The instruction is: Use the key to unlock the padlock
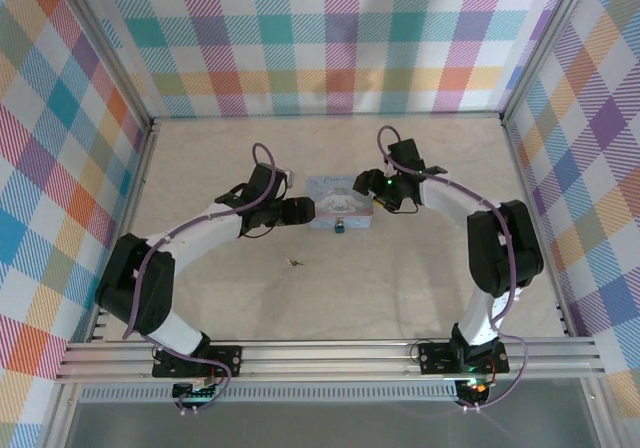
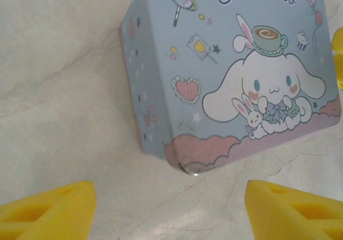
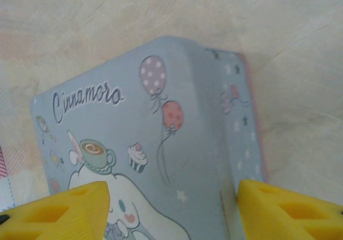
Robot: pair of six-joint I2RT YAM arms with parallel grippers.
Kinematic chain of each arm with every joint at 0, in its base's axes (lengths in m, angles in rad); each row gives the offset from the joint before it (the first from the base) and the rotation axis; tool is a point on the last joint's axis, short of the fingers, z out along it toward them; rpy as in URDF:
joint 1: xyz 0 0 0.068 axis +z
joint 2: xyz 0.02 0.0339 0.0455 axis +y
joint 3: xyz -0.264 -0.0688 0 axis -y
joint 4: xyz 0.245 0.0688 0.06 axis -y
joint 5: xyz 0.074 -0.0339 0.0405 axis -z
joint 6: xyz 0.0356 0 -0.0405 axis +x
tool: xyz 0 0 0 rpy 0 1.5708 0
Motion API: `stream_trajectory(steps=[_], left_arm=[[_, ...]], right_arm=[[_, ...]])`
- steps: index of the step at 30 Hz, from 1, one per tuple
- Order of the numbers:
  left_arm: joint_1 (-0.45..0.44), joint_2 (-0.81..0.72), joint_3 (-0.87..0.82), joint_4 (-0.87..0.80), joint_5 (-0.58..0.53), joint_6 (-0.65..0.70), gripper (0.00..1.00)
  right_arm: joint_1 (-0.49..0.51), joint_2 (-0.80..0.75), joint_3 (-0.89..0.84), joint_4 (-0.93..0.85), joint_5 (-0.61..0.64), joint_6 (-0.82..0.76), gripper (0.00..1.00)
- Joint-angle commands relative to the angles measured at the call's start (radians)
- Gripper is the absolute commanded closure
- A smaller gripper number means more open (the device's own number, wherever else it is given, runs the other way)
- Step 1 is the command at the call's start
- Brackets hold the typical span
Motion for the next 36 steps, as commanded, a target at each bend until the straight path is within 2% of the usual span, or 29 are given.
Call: stream_trajectory(steps=[1, 9, 20, 23, 28, 31, 36], left_arm=[[0.009, -0.048, -0.04, -0.018, -0.023, -0.036, 0.26], [0.009, -0.145, -0.098, -0.088, -0.066, -0.072, 0.26], [0.008, -0.237, -0.169, -0.208, -0.129, -0.13, 0.29], [-0.002, -0.24, -0.162, -0.247, -0.121, -0.149, 0.33], [-0.055, -0.224, -0.161, -0.277, -0.144, -0.172, 0.45], [-0.078, -0.181, -0.152, -0.278, -0.155, -0.18, 0.51], [-0.128, -0.073, -0.095, -0.307, -0.181, -0.212, 0.55]], right_arm=[[0.032, 0.018, 0.032, 0.0, -0.023, -0.01, 0.36], [0.035, -0.006, 0.049, -0.069, 0.069, -0.061, 0.32], [0.035, -0.235, -0.121, -0.104, 0.128, -0.105, 0.32], [0.034, -0.316, -0.185, -0.101, 0.141, -0.106, 0.34], [0.035, -0.453, -0.288, -0.1, 0.135, -0.098, 0.36], [0.039, -0.534, -0.354, -0.087, 0.119, -0.08, 0.36], [0.045, -0.64, -0.437, -0.082, 0.128, -0.055, 0.36]])
